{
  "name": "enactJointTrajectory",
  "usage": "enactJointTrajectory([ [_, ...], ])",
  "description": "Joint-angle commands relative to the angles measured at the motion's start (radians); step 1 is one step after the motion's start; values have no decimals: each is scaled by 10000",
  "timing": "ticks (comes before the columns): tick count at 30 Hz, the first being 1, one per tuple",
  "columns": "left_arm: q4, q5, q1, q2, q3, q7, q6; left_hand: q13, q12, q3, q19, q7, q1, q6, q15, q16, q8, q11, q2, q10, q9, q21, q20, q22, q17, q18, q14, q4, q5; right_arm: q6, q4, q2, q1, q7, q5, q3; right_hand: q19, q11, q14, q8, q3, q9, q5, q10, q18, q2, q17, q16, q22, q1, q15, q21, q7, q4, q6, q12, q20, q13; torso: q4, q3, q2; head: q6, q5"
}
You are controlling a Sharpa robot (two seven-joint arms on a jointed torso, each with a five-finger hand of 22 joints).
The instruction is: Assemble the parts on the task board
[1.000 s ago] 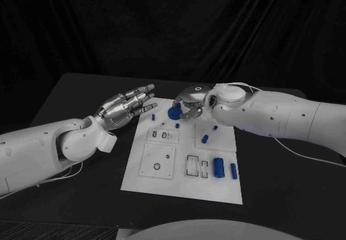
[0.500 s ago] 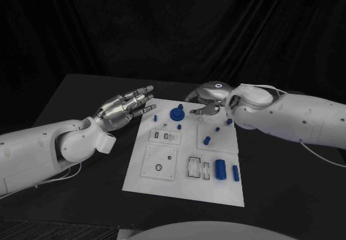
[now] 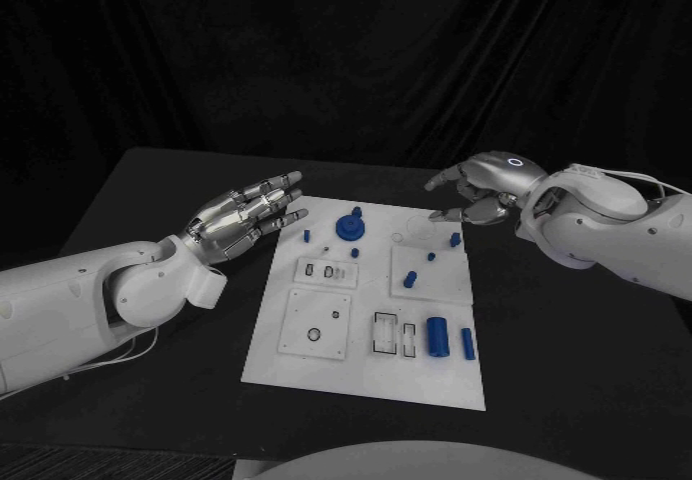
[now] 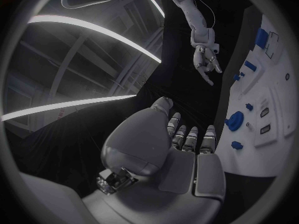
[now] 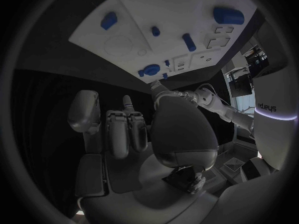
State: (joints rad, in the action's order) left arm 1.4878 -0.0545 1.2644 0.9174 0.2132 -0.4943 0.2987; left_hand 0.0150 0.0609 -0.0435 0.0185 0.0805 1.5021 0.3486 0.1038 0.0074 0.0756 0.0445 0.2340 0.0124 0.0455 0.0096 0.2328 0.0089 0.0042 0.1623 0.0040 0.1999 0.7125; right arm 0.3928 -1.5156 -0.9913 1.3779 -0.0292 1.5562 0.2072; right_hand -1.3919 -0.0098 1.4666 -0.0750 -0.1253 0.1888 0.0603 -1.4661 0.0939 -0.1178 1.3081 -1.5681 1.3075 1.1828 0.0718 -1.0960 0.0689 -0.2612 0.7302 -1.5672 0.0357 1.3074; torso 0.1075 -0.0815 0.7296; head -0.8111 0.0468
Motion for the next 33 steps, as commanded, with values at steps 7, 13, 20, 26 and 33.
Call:
enactJointTrajectory([
  [7, 12, 6, -65, -54, -8, -88, 69, 13, 54, 65, 12, 6, -21, -2, 36, 61, 37, 78, 0, 23, -1, 44, 42, 11, 7, 183, 2, 13, 36, 255, -18, -607, -584, 232, -71, 12, 15, -130, 1042, 89, 317, -91, -72, -1047, 54, -561, 2627, -27, 336, -88, 77, 84, -49, -353, -333, -36, -24, 2634, -59, -27, -24, 19, -8],
  [13, 12, 6, -98, -65, -8, -86, 81, 13, 54, 65, 12, 6, -21, -2, 36, 61, 37, 78, 0, 23, -1, 44, 42, 11, 7, 183, 2, 13, 36, 267, 194, -666, -821, 210, -72, 13, -1, -135, 1042, 53, 217, -101, 57, -1047, 53, -426, 2627, -27, 350, 42, 85, 96, -47, -336, -366, -36, -32, 2634, -63, -24, -49, 4, -12],
  [20, -3, 6, -124, -101, -8, -91, 101, 12, 51, 82, 14, 6, -28, -12, 43, 61, 39, 77, -5, 22, -2, 44, 45, 11, 7, 183, 2, 7, 37, 255, 465, -640, -1041, 180, -72, 14, -13, -129, 1042, -98, 70, -22, 556, -1047, 55, -195, 2627, -27, 369, 252, 81, 158, -39, -306, -197, -36, -33, 2634, -72, -6, -42, -1, -5],
  [26, -14, 6, -140, -112, -8, -92, 122, 12, 51, 82, 14, 6, -28, -12, 43, 61, 39, 77, -5, 22, -2, 44, 45, 11, 7, 183, 2, 7, 37, 298, 649, -518, -1176, 126, -72, 14, -24, -141, 1042, -421, -91, 184, 1869, -1047, 60, 43, 2627, -27, 403, 742, 92, 262, -51, -218, -44, -36, -44, 2634, -73, -26, -48, -23, 16],
  [33, -12, 6, -149, -98, -8, -98, 137, 11, 47, 91, 10, 6, -31, -21, 46, 58, 38, 77, -6, 21, -3, 41, 46, 9, 6, 183, 1, 2, 38, 531, 885, -291, -1333, 43, -72, 14, -26, -162, 1042, -855, -194, 404, 3143, -1047, 68, 148, 2627, -27, 437, 1091, 112, 381, -68, -120, -109, -36, -67, 2634, -65, -36, -40, -25, -12],
])
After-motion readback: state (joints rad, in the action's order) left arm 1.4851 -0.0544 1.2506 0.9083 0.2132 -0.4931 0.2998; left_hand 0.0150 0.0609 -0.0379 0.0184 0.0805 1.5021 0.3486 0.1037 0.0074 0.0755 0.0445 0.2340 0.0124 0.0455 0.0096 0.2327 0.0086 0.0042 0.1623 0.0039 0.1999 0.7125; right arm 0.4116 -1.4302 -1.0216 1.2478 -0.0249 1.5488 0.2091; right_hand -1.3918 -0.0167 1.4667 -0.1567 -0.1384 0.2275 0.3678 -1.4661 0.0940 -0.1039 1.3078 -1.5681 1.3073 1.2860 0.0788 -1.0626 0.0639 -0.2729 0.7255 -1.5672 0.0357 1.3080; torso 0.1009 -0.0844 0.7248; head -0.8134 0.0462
